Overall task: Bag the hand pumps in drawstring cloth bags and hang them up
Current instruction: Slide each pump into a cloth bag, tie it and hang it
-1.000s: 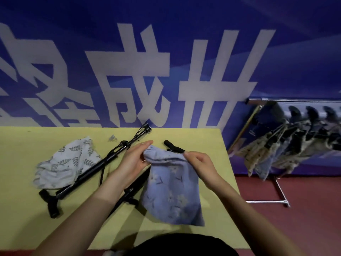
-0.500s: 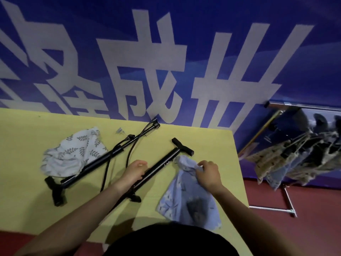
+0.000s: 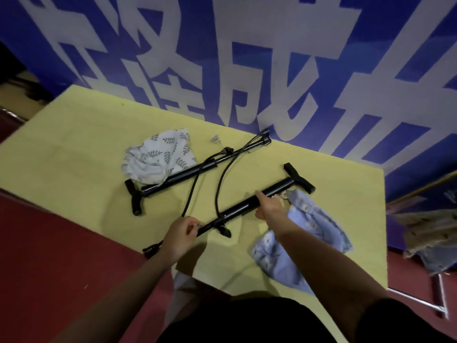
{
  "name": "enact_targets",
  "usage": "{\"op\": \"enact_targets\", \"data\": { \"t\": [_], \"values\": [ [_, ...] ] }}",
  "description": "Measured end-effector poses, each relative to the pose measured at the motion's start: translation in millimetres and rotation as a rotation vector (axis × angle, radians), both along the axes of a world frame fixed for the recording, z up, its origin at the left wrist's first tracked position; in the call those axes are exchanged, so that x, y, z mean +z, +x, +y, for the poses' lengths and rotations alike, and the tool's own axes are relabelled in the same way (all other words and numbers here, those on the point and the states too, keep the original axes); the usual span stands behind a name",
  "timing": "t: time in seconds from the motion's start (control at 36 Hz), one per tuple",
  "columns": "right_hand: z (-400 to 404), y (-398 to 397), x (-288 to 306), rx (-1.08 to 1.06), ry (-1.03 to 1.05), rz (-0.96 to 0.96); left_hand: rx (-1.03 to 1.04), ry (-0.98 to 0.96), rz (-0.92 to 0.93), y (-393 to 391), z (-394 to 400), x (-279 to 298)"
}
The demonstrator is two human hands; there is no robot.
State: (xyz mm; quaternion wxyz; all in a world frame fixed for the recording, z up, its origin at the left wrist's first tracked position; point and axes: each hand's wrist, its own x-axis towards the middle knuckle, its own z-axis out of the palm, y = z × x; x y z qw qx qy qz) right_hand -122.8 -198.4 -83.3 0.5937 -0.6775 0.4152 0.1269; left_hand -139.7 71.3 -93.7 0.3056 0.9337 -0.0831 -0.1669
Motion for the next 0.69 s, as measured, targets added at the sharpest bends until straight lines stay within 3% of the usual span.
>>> {"op": "enact_targets", "data": {
  "t": [0.14,0.25,0.33,0.61,0.69],
  "values": [
    [14.8,8.7,-7.3,-0.092,0.17,-0.037,0.016,0.059,0.022,-8.4,18.0,3.0],
    [17.9,23.8,-7.2,-0.204,0.286,0.05,-0.025,0.074,0.0,-7.7,27.8,3.3],
    [21.0,24.6,4.7,-0.258,0.272,0.039,-0.032,0.067,-0.063,3.0,30.6,6.8],
    [8.2,32.7,60.2,-0.515,0.195,-0.255,-0.139,0.008,-0.464,41.8,21.7,62.7],
    [2.3,35.6,81.6,-0.594,0.262,-0.361,-0.217,0.011,-0.721,52.2,18.5,82.4]
  ]
}}
